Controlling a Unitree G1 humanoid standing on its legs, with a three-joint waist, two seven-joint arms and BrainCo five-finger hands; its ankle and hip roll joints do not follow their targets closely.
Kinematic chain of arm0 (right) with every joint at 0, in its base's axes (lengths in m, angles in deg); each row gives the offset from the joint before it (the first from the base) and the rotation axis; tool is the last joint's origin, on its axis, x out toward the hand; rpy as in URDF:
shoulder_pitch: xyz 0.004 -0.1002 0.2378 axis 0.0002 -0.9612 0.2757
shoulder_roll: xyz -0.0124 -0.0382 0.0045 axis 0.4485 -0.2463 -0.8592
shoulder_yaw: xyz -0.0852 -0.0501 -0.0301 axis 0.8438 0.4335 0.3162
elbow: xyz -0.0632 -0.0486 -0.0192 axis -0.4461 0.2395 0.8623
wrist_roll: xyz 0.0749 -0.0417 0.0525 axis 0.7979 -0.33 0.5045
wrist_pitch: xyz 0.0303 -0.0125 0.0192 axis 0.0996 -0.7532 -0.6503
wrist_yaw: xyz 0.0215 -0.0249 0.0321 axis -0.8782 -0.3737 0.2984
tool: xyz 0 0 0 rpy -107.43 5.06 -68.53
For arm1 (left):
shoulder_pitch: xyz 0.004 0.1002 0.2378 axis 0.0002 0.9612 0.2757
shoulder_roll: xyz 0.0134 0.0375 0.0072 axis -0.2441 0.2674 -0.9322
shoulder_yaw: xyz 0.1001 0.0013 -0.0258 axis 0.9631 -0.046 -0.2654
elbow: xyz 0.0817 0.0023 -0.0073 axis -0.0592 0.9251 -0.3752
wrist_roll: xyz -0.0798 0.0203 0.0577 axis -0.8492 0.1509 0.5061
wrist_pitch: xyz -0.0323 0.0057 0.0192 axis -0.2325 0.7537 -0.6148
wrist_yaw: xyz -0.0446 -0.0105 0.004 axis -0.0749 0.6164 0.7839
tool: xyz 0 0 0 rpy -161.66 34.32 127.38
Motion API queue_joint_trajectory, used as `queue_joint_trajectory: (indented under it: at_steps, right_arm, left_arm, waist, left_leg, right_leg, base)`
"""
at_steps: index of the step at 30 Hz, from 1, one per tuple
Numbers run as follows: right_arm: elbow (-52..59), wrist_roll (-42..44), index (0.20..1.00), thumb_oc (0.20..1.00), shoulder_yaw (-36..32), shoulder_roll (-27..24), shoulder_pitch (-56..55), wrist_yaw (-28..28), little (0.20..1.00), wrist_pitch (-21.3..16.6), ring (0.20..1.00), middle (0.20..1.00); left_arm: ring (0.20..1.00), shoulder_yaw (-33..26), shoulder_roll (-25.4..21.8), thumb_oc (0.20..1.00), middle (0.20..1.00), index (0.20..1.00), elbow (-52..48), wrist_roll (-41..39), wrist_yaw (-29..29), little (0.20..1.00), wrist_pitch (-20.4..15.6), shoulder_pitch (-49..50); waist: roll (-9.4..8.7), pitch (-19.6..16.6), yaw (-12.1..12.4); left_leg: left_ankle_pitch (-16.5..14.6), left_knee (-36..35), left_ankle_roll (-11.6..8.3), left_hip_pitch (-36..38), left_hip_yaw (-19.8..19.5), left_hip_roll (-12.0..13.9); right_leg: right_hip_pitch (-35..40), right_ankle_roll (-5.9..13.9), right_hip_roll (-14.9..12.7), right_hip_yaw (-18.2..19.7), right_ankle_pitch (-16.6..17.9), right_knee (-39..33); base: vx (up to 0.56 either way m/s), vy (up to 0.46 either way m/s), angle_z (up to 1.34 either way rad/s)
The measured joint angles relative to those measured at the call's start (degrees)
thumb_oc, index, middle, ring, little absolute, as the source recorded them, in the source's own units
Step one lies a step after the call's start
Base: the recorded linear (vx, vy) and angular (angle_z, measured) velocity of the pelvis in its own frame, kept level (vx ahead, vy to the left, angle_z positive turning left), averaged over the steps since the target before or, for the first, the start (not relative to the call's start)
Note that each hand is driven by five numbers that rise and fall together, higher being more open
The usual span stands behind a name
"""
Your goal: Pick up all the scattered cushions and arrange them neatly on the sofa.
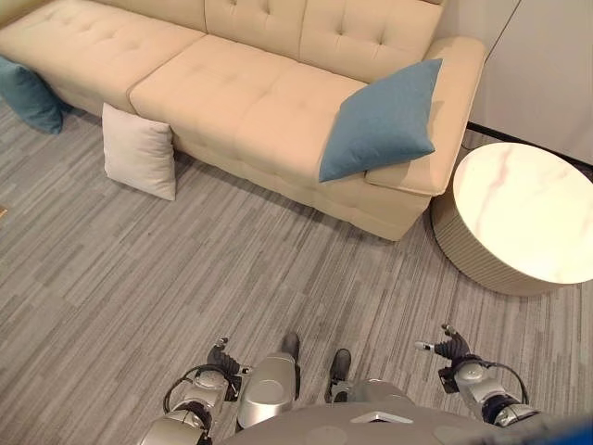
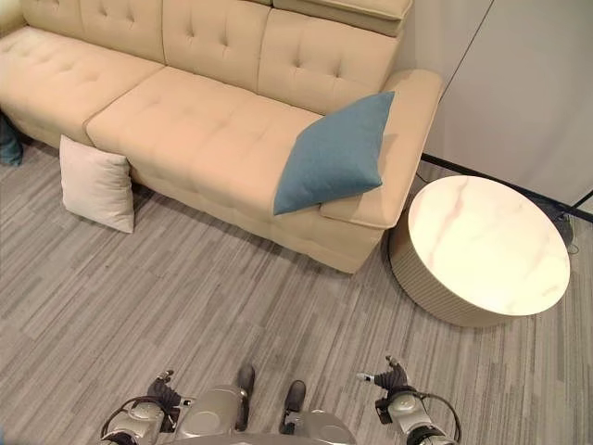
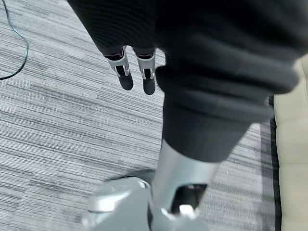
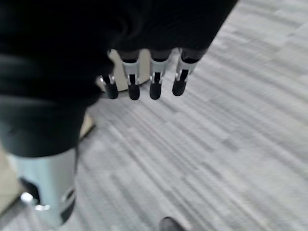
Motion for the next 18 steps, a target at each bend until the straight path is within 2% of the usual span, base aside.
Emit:
queue_joint_trajectory:
  at_steps: [1,4,5,6,7,8,10,11,12,13,14,16,17,18]
  right_arm:
    - [0.1,0.0,1.0,1.0,0.0,0.0,-0.1,0.0,1.0,0.0,1.0,1.0]
    - [0.3,0.0,1.0,1.0,-0.6,0.1,-2.2,0.0,1.0,0.0,1.0,1.0]
    - [0.2,0.0,1.0,1.0,-0.6,0.2,-3.3,0.0,1.0,0.2,1.0,1.0]
    - [0.2,-0.1,1.0,1.0,-0.6,0.6,-3.4,-0.1,1.0,0.4,1.0,1.0]
    - [0.7,-0.1,1.0,1.0,-0.7,1.4,-3.4,-0.2,1.0,0.5,1.0,1.0]
    - [1.8,-0.1,1.0,1.0,-0.5,2.1,-3.4,-0.6,1.0,0.5,1.0,1.0]
    - [3.4,-0.1,1.0,1.0,-0.5,2.2,-2.5,-0.9,1.0,0.6,1.0,1.0]
    - [3.9,-0.1,1.0,1.0,-0.6,2.2,-2.1,-1.0,1.0,0.5,1.0,1.0]
    - [4.3,-0.1,1.0,1.0,-0.2,2.2,-1.9,-1.1,1.0,0.4,1.0,1.0]
    - [4.9,-0.2,1.0,1.0,-0.2,2.2,-1.1,-1.1,1.0,0.6,1.0,1.0]
    - [5.1,-0.3,1.0,1.0,-0.2,2.1,-0.9,-1.1,1.0,0.8,1.0,1.0]
    - [4.9,-1.1,1.0,1.0,-0.3,2.1,-1.3,-1.1,1.0,1.3,1.0,1.0]
    - [4.9,-1.7,1.0,1.0,-0.5,1.7,-2.3,-1.1,1.0,1.2,1.0,1.0]
    - [4.2,-1.9,1.0,1.0,-0.7,1.5,-2.0,-1.1,1.0,1.4,1.0,1.0]
  left_arm:
    - [1.0,-0.1,-0.5,1.0,1.0,1.0,0.0,0.0,-0.2,1.0,0.1,0.2]
    - [1.0,0.0,-0.6,1.0,1.0,1.0,0.0,0.1,0.1,1.0,0.8,1.7]
    - [1.0,0.0,-0.1,1.0,1.0,1.0,0.1,0.1,0.4,1.0,0.9,2.6]
    - [1.0,0.0,0.2,1.0,1.0,1.0,0.2,0.1,0.4,1.0,1.0,2.9]
    - [1.0,0.0,0.6,1.0,1.0,1.0,0.1,0.1,0.4,1.0,1.0,3.3]
    - [1.0,0.2,0.1,1.0,1.0,1.0,-0.1,0.1,0.4,1.0,0.9,2.5]
    - [1.0,0.3,-0.8,1.0,1.0,1.0,0.0,0.1,0.4,1.0,1.0,0.9]
    - [1.0,0.5,-1.0,1.0,1.0,1.0,0.0,0.1,0.4,1.0,1.0,0.6]
    - [1.0,0.5,-1.3,1.0,1.0,1.0,-0.1,0.1,0.3,1.0,0.9,0.5]
    - [1.0,0.3,-1.1,1.0,1.0,1.0,0.3,0.1,0.4,1.0,1.0,1.3]
    - [1.0,0.3,-0.8,1.0,1.0,1.0,0.6,0.2,0.6,1.0,1.3,3.3]
    - [1.0,0.3,-1.0,1.0,1.0,1.0,0.6,0.2,1.2,1.0,1.3,4.6]
    - [1.0,0.1,-0.9,1.0,1.0,1.0,0.5,0.3,1.3,1.0,1.3,4.5]
    - [1.0,0.1,-0.6,1.0,1.0,1.0,0.6,0.6,1.3,1.0,1.3,4.6]
  waist:
    - [-0.21,0.1,0.2]
    - [0.41,-1.4,-0.2]
    - [1.19,-3.1,-0.6]
    - [1.26,-3.3,-0.8]
    - [1.89,-3.8,-1.1]
    - [2.25,-5.4,-1.4]
    - [1.79,-5.6,-1.6]
    - [3.07,-4.9,-1.6]
    - [3.39,-4.8,-1.5]
    - [3.94,-4.4,-1.5]
    - [3.89,-4.4,-1.6]
    - [3.51,-4.4,-1.6]
    - [3.11,-4.9,-2.5]
    - [2.9,-5.3,-2.6]
  left_leg:
    - [1.1,0.4,0.3,-0.9,1.8,1.8]
    - [1.9,-1.7,1.49,3.8,2.7,1.6]
    - [3.3,-5.3,4.54,7.5,2.7,0.6]
    - [3.8,-7.5,5.73,10.0,3.1,-0.2]
    - [3.1,-9.7,7.24,13.1,4.0,-1.2]
    - [1.5,-9.9,8.38,13.9,4.3,-2.5]
    - [0.1,-10.0,10.11,15.5,4.6,-4.2]
    - [-0.8,-10.0,10.17,17.5,4.8,-4.6]
    - [-2.2,-10.0,9.19,19.4,4.8,-4.8]
    - [-4.2,-10.0,7.73,20.6,6.3,-5.0]
    - [-5.2,-10.1,7.37,21.9,8.1,-5.4]
    - [-6.1,-10.0,6.96,23.7,9.1,-5.3]
    - [-6.9,-10.5,5.92,25.1,8.8,-4.7]
    - [-8.0,-10.7,4.64,26.7,8.5,-3.6]
  right_leg:
    - [0.7,-0.01,0.5,0.1,-0.3,0.0]
    - [4.1,3.0,0.3,0.5,-2.4,0.5]
    - [4.3,4.46,-0.3,1.1,-4.1,2.5]
    - [4.1,5.99,-1.5,1.7,-5.2,5.4]
    - [2.2,9.12,-3.4,1.8,-7.7,13.1]
    - [-3.9,12.0,-6.7,2.4,-11.0,25.9]
    - [-10.6,14.2,-9.8,4.1,-11.4,40.0]
    - [-13.4,14.92,-10.9,3.9,-11.7,44.5]
    - [-16.2,14.86,-11.2,3.1,-11.6,42.3]
    - [-19.5,14.12,-12.6,-0.6,-10.7,34.2]
    - [-20.5,14.35,-14.7,-5.5,-6.5,24.8]
    - [-21.3,14.45,-15.0,-8.2,-0.7,17.5]
    - [-20.1,14.03,-14.4,-7.9,0.0,17.7]
    - [-19.0,12.8,-12.5,-6.6,1.0,18.1]
  base:
    - [0.24,0.124,-0.07]
    - [0.27,0.207,-0.11]
    - [0.23,0.235,-0.25]
    - [0.16,0.183,-0.3]
    - [0.22,0.264,-0.25]
    - [0.2,0.236,-0.12]
    - [0.19,0.144,-0.03]
    - [0.3,0.049,0.02]
    - [0.41,-0.035,-0.19]
    - [0.48,-0.108,-0.47]
    - [0.24,-0.123,-0.6]
    - [0.24,-0.166,-0.29]
    - [0.4,-0.26,0.06]
    - [0.35,-0.286,0.24]
